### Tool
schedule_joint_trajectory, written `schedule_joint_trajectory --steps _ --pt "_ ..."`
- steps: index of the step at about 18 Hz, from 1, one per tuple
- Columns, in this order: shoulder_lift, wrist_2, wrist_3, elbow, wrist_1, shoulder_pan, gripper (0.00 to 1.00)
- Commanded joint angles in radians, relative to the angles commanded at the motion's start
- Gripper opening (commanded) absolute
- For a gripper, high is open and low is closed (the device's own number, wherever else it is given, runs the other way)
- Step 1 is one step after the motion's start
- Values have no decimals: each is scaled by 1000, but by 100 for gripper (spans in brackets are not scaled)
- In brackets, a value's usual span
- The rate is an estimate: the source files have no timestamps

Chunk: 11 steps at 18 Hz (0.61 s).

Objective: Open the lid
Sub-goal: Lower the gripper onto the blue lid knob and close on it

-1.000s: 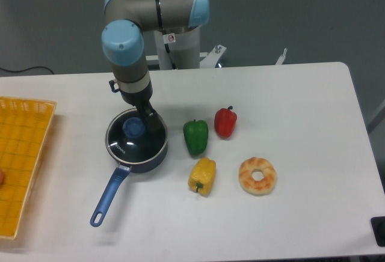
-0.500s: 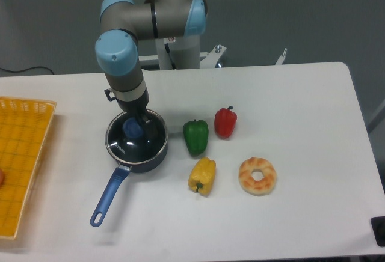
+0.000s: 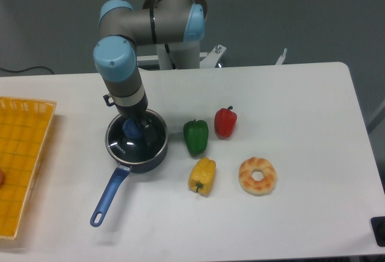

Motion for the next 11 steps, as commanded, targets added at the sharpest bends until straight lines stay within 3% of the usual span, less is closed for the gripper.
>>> schedule_joint_trajectory --steps 11 --pt "-20 -3 3 3 2 -3 96"
